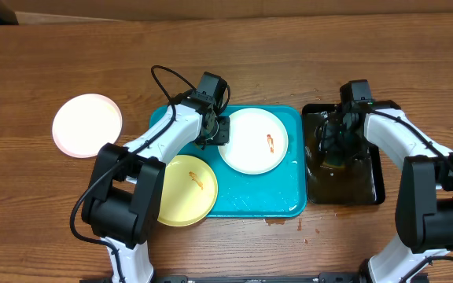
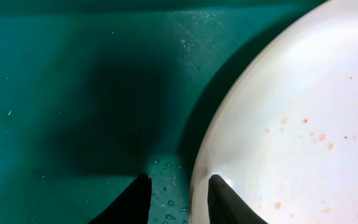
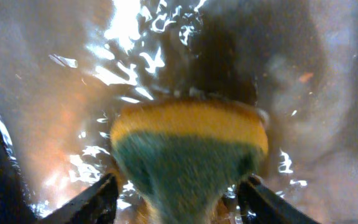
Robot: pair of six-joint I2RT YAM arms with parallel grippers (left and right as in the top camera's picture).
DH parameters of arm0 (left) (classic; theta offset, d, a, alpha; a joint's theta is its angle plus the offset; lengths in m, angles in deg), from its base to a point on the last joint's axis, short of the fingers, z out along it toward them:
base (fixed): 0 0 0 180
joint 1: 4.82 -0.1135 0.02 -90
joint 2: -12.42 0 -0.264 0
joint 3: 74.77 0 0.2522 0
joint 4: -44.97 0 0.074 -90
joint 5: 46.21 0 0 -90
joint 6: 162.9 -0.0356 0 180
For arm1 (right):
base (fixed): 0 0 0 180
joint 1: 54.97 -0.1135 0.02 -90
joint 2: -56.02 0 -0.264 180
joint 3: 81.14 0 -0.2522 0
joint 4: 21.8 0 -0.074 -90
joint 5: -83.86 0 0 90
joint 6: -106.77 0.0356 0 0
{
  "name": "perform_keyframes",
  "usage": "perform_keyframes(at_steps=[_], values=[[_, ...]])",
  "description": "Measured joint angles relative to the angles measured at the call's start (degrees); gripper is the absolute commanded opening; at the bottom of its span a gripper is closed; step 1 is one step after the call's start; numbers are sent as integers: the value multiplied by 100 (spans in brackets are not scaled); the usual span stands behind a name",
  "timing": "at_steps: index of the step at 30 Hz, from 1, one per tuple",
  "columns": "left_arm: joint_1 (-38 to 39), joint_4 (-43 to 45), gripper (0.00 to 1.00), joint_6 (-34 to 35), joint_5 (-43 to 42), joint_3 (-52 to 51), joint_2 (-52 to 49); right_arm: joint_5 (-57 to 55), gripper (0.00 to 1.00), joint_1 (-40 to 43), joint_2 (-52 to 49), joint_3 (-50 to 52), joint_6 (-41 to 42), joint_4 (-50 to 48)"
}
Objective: Clean dirty plates on tray and stack at the side
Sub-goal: 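Reach the right gripper into the black tray and grasp the sponge, then dip and rub the sponge in the black tray's water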
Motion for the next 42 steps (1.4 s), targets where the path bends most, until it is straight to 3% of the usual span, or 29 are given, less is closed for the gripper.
perform_keyframes(at_steps=[2, 3, 4, 5, 6, 8, 9, 11, 13, 14, 15, 16, 19, 20, 21, 22, 24, 27, 32, 34, 37, 38, 39, 42], values=[[0, 2, 33, 2, 0, 0, 0, -7, 64, 0, 0, 2, 4, 208], [0, 2, 33, 0, 0, 0, 0, -11, 55, 0, 2, 2, -2, 352], [-2, 2, 33, 2, 0, 0, 0, 2, 28, 0, 2, 2, -26, 472], [-2, 2, 34, 2, 0, 0, 0, 31, 10, 0, 2, 4, -39, 573], [-2, 2, 34, 2, 0, 0, 0, 66, 4, 0, 2, 9, 2, 627], [-2, 2, 36, 2, 0, 0, 0, 153, 4, 0, 0, 13, 9, 752], [0, 2, 41, 0, 0, 0, 0, 190, 9, 0, 0, 17, 11, 807], [0, 2, 48, 0, 0, 0, 0, 236, 45, 0, 0, 24, 61, 861], [-2, 2, 49, 15, -4, 0, 0, 289, 48, 4, 0, 26, 17, 866], [-2, 2, 49, 20, -9, 0, 0, 299, 47, 4, 0, 26, 4, 861], [-2, 2, 49, 20, -17, 0, 0, 317, 40, 2, 0, 26, 2, 863], [0, 2, 49, 20, -20, 0, 0, 323, 7, 2, 0, 26, -20, 861], [-2, 2, 48, 20, -20, 0, 0, 321, 4, 4, 0, 33, 17, 879], [-2, 4, 48, 20, -20, 0, 0, 326, 10, 4, 0, 35, 11, 896], [-2, 2, 48, 20, -20, 0, 0, 323, 41, 4, 0, 35, 37, 918], [-2, 2, 48, 20, -20, 0, 0, 317, 61, 4, 0, 39, 50, 929], [-2, 2, 48, 20, -20, 0, 0, 297, 72, 4, 0, 44, 15, 911], [0, 15, 47, 20, -20, 0, 0, 168, 72, -2, 28, 44, -2, 673], [0, 50, 36, 35, -20, 0, 0, -26, 65, 4, 33, 44, 0, 166], [-2, 140, 31, 70, -22, -35, 0, -66, 56, 4, 33, 44, -15, 151], [0, 234, 15, 162, -24, -105, 0, -76, 37, 4, 33, 44, -33, 125], [0, 247, 4, 160, -22, -127, 0, -76, 18, 4, 33, 46, 22, 116], [0, 258, 4, 177, -35, -142, 0, -76, 5, 4, 33, 46, -20, 111], [0, 315, 4, 168, -68, -151, 0, -74, 4, 4, 31, 46, 0, 98]])
